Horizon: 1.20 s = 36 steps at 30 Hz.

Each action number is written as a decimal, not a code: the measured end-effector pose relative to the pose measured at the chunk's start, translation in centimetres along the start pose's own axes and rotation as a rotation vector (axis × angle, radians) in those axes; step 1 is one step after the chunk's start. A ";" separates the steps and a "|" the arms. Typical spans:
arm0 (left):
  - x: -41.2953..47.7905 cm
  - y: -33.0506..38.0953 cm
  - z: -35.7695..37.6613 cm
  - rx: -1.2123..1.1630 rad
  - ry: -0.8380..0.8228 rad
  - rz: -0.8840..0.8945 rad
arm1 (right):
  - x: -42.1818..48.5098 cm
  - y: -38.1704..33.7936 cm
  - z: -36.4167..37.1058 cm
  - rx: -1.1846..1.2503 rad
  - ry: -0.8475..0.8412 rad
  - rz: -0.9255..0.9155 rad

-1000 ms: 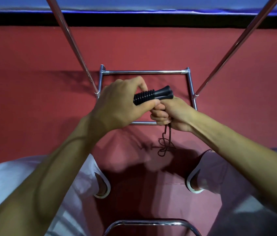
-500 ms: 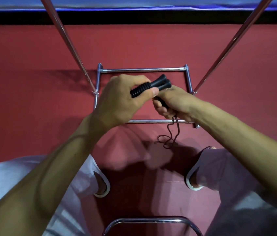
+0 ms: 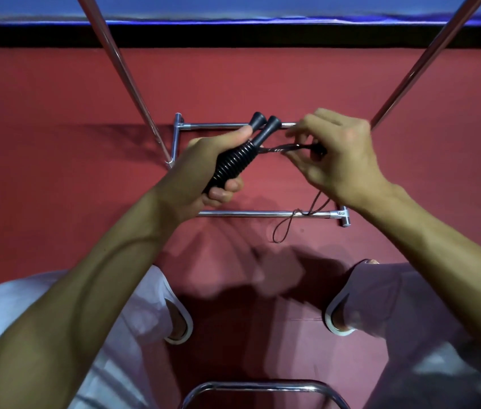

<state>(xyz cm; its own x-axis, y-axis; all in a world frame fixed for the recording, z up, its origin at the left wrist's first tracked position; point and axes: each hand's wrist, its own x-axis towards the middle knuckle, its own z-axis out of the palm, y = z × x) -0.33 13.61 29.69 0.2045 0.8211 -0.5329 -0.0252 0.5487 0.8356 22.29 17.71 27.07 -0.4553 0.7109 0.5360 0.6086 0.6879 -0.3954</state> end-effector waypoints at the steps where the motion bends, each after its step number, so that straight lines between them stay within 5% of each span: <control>1: 0.0 0.1 0.0 -0.030 -0.013 -0.014 | 0.0 0.0 -0.1 -0.012 0.057 -0.012; 3: 0.1 0.3 0.0 -0.078 -0.014 -0.019 | -0.2 -0.5 -0.4 0.104 0.046 0.093; 8: 0.3 -0.1 0.2 -0.031 0.054 0.063 | 1.2 -1.8 -2.3 0.919 -0.354 0.833; 12: 0.1 -0.5 0.7 0.135 0.143 0.224 | 2.0 -0.9 -2.6 1.054 -0.669 1.193; 18: 0.7 -0.7 0.3 0.293 0.143 0.215 | 0.9 -1.0 -1.0 0.619 -0.493 0.774; 24: 0.7 -0.5 -1.0 0.384 0.168 0.171 | 0.5 -0.8 -2.5 0.150 -0.523 0.346; 31: 2.1 -1.5 -0.5 0.564 0.257 0.309 | 1.1 -0.4 -2.5 0.675 -0.545 0.691; 36: 2.4 -2.7 -0.3 0.898 0.196 0.285 | 1.2 -1.1 -0.8 0.898 -0.536 1.099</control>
<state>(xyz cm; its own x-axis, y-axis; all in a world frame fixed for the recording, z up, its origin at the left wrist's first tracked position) -0.10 14.16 26.10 0.1375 0.9612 -0.2391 0.7267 0.0661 0.6838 21.55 17.71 28.77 -0.3492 0.7461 -0.5669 0.2972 -0.4856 -0.8221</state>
